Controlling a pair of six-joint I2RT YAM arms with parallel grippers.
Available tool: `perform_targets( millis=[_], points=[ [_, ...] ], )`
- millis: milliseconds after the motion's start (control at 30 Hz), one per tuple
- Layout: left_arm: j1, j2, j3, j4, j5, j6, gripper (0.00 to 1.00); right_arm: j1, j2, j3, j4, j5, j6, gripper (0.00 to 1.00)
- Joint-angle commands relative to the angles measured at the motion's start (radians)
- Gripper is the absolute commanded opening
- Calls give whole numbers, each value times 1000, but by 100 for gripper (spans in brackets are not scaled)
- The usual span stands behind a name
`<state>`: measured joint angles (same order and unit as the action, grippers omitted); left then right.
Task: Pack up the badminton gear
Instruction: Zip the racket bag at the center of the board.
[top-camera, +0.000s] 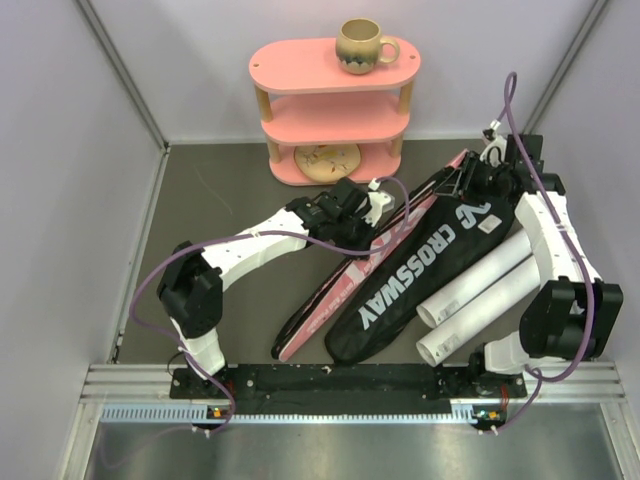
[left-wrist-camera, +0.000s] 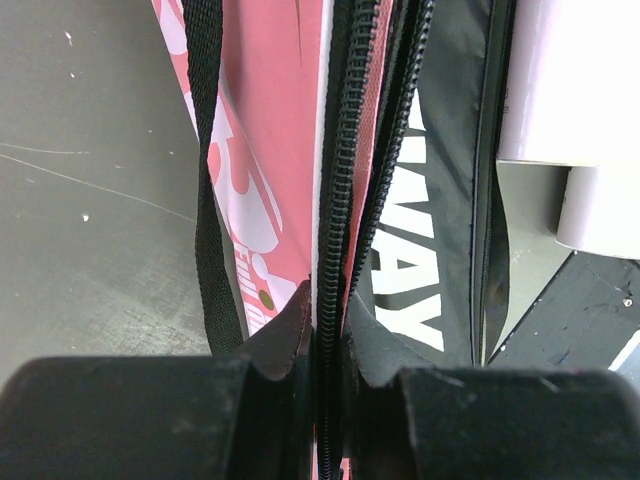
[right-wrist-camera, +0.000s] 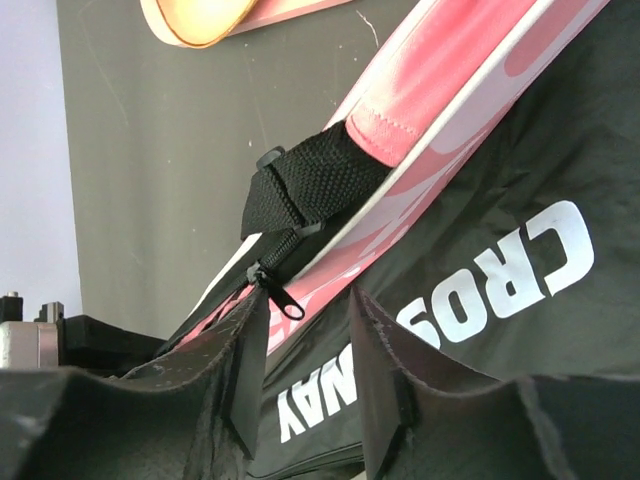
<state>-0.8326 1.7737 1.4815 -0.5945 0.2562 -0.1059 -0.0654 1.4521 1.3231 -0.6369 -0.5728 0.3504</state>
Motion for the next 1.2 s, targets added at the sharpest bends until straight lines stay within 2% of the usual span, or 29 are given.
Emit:
perform_targets(
  millis=[0, 133, 267, 533, 633, 667, 700, 833, 1167],
  points=[
    [1, -60, -4, 15, 43, -11, 0, 10, 4, 31, 29, -33, -37, 40],
    [1, -60, -1, 15, 41, -11, 0, 16, -6, 14, 62, -50, -28, 41],
    [3, -57, 0, 16, 46, -11, 0, 24, 2, 14, 72, -74, -25, 28],
    [3, -54, -3, 15, 46, -8, 0, 33, 10, 11, 80, -75, -19, 28],
    [3, -53, -1, 13, 38, -5, 0, 38, 5, 7, 80, -75, -18, 20],
    [1, -53, -1, 13, 38, -5, 0, 39, 2, 4, 80, -75, -18, 12],
    [4, -53, 0, 15, 40, -5, 0, 41, -2, 2, 82, -75, -14, 8],
    [12, -51, 3, 24, 87, -15, 0, 44, 1, -5, 82, -70, -14, 0],
    [38, -50, 6, 24, 152, -14, 0, 78, -36, -56, 154, -76, -8, 0]
  ],
)
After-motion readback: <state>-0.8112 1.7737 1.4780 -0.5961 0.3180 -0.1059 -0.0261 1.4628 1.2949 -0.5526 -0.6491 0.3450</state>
